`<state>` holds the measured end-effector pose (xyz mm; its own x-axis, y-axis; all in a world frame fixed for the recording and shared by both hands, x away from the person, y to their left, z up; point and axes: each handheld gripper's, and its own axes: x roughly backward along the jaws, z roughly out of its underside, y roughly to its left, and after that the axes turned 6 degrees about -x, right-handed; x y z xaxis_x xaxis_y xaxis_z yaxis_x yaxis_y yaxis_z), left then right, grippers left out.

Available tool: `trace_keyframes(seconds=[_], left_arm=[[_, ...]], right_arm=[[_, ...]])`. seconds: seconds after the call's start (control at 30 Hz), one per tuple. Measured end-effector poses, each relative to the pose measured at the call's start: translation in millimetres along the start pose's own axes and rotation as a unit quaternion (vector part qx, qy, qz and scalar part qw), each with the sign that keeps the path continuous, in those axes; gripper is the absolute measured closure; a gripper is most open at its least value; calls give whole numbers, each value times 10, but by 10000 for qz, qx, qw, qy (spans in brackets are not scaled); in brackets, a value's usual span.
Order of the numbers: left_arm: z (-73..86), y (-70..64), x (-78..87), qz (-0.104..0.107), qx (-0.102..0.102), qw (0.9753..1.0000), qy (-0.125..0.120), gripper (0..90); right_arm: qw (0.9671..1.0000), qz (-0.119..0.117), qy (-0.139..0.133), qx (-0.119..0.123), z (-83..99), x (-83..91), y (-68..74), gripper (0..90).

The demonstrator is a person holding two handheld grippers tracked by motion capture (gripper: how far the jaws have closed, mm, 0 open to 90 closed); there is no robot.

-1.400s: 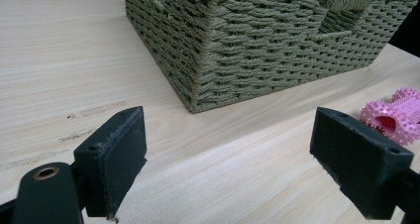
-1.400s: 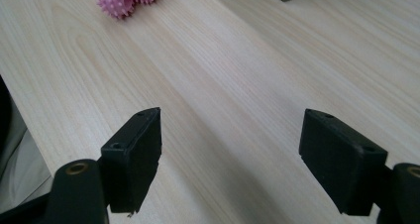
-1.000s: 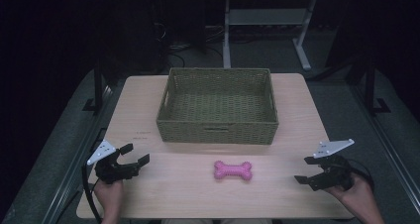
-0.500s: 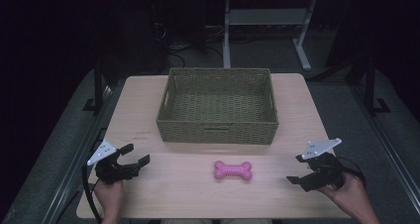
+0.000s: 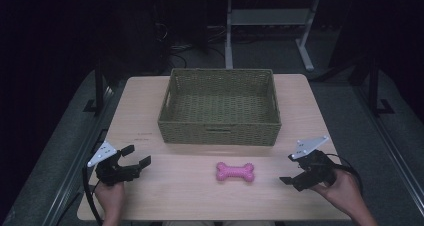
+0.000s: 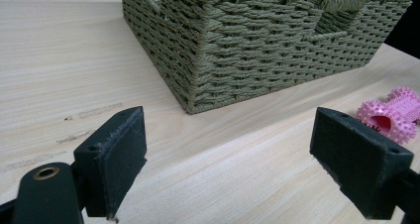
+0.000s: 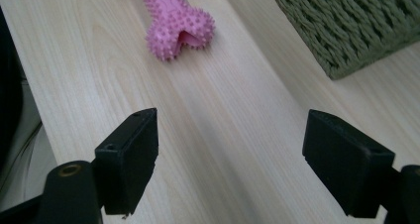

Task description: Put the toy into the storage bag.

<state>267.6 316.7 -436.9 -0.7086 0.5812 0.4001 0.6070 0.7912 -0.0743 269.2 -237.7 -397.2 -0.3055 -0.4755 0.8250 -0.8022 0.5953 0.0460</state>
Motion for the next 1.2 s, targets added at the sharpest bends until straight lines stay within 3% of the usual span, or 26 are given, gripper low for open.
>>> trace_keyframes(seconds=[0.33, 0.7, 0.97, 1.2], left_arm=[[-2, -5, -1, 1, 1, 10000, -8, 139], [-3, 0, 0, -7, 7, 10000, -12, 139], [-3, 13, 10, -18, 32, 10000, -38, 139], [-2, 21, 14, -28, 41, 10000, -47, 139]], right_arm=[[9989, -102, 107, 436, -270, -92, 104, 206], [9969, -293, 201, 698, -507, -206, 176, 201], [9960, -381, 296, 752, -617, -307, 231, 188], [9927, -502, 390, 1028, -797, -431, 324, 185]])
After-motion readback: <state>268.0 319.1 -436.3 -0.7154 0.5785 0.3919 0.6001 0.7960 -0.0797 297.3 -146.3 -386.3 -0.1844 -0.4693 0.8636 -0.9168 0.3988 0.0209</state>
